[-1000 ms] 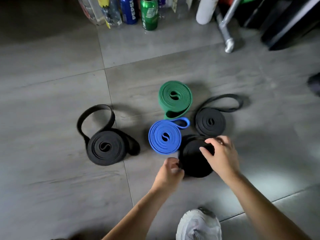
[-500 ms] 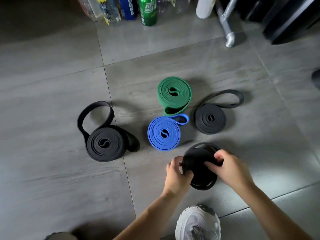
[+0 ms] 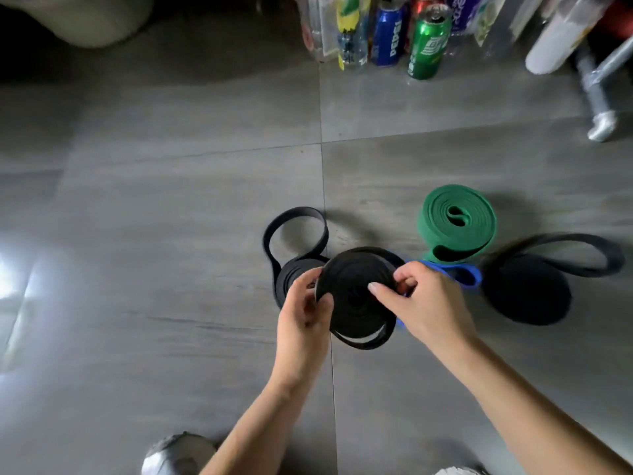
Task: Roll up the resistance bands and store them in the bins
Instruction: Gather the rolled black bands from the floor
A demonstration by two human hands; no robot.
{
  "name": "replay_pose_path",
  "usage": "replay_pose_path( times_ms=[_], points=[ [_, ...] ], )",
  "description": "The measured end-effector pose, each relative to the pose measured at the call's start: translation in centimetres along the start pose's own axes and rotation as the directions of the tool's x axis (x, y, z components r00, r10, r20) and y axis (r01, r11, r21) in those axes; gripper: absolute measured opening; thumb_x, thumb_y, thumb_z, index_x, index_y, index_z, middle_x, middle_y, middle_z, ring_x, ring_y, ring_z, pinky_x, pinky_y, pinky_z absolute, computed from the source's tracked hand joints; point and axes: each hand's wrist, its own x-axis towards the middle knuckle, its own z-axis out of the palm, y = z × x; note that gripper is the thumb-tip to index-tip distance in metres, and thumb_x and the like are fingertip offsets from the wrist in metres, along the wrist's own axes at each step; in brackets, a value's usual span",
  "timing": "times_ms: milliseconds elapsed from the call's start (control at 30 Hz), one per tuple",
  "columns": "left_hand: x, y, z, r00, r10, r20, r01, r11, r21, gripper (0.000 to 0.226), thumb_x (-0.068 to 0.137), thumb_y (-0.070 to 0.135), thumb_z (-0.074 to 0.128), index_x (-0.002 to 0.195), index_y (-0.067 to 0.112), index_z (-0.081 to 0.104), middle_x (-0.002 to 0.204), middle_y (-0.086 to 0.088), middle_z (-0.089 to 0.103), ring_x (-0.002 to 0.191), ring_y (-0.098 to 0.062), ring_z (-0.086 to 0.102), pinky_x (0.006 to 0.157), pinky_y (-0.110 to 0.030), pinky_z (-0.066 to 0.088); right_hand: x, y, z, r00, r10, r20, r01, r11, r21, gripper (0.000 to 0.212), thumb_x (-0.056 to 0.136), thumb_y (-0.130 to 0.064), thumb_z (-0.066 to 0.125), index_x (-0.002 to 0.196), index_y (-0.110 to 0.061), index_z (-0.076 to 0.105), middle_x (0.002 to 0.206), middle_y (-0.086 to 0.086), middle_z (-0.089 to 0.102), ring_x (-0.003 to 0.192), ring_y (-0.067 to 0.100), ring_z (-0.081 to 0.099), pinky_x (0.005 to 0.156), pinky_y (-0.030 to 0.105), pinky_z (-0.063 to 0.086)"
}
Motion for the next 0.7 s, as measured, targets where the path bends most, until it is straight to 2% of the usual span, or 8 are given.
replay_pose_path(
  times_ms=[133,233,333,400,467,567,633,700],
  points=[
    [3.1,-0.4,-3.7,0.994,-0.082,-0.076,0.080,0.996,-0.029,0.033,0.092,0.002,0.051,0.114,0.025,0.059,0.097,-0.007,0.066,0.085,-0.022,0.064,0.079,-0.040,0.054,2.8,-3.7,2.9,0.991,-0.074,0.115,0.084,0.993,-0.082,0.034,0.072,-0.049,0.071,0.084,-0.019,0.061,0.067,-0.010,0.058,0.072,0.018,0.058,0.064,0.033,0.049],
    [5.3,-1.5,-5.1,0.988,-0.122,-0.092,0.139,0.968,0.211,0.036,0.091,0.006,0.051,0.121,0.024,0.058,0.115,-0.009,0.058,0.074,-0.029,0.059,0.085,-0.046,0.053,3.2,-4.1,4.6,0.966,-0.053,0.252,0.086,0.989,-0.121,0.031,0.080,-0.042,0.067,0.095,-0.016,0.062,0.077,-0.006,0.060,0.082,0.021,0.061,0.070,0.033,0.050],
    [6.4,-2.6,-5.7,0.988,-0.102,-0.115,0.138,0.919,0.369,0.042,0.088,0.010,0.055,0.129,0.023,0.053,0.121,-0.011,0.052,0.063,-0.019,0.049,0.080,-0.039,0.050,3.4,-3.4,5.2,0.955,-0.042,0.295,0.081,0.989,-0.122,0.034,0.079,-0.041,0.068,0.102,-0.015,0.063,0.078,-0.006,0.058,0.079,0.018,0.057,0.066,0.027,0.043],
    [6.7,-3.0,-5.7,0.978,-0.119,-0.172,0.171,0.927,0.333,0.054,0.084,0.019,0.062,0.135,0.022,0.045,0.122,-0.006,0.047,0.081,-0.016,0.054,0.086,-0.033,0.047,3.7,-3.1,4.9,0.951,-0.051,0.306,0.099,0.985,-0.143,0.035,0.079,-0.043,0.069,0.102,-0.017,0.064,0.085,-0.004,0.064,0.082,0.019,0.058,0.066,0.026,0.042],
    [7.1,-3.1,-5.5,0.944,-0.266,-0.195,0.304,0.931,0.201,0.065,0.082,0.031,0.064,0.139,0.014,0.039,0.127,-0.004,0.048,0.110,-0.018,0.052,0.098,-0.033,0.042,3.9,-3.0,4.7,0.932,-0.081,0.353,0.154,0.971,-0.183,0.033,0.079,-0.046,0.067,0.097,-0.019,0.064,0.087,-0.003,0.066,0.081,0.021,0.059,0.068,0.030,0.047],
    [8.6,-2.4,-4.7,0.926,-0.358,-0.122,0.369,0.926,0.080,0.030,0.093,0.035,0.049,0.104,0.010,0.060,0.091,0.000,0.056,0.090,-0.017,0.051,0.073,-0.026,0.042,4.0,-3.2,4.6,0.913,-0.113,0.392,0.203,0.959,-0.195,0.029,0.080,-0.047,0.065,0.092,-0.021,0.061,0.082,-0.004,0.063,0.078,0.021,0.057,0.069,0.034,0.049],
    [10.4,-1.6,-4.5,0.940,-0.325,-0.103,0.338,0.928,0.159,0.040,0.094,0.042,0.043,0.080,0.007,0.057,0.075,-0.002,0.052,0.075,-0.019,0.050,0.065,-0.030,0.041,4.1,-3.1,4.5,0.908,-0.128,0.400,0.221,0.955,-0.196,0.030,0.080,-0.046,0.065,0.096,-0.021,0.062,0.088,-0.004,0.061,0.082,0.020,0.057,0.071,0.034,0.048],
    [11.9,-1.0,-4.2,0.956,-0.290,-0.047,0.291,0.913,0.286,0.047,0.093,0.047,0.040,0.079,0.005,0.057,0.074,-0.005,0.052,0.074,-0.023,0.051,0.070,-0.034,0.043,4.3,-2.8,4.3,0.913,-0.155,0.377,0.234,0.957,-0.173,0.029,0.080,-0.043,0.065,0.098,-0.021,0.063,0.093,-0.003,0.059,0.085,0.020,0.057,0.073,0.034,0.048]
  ],
)
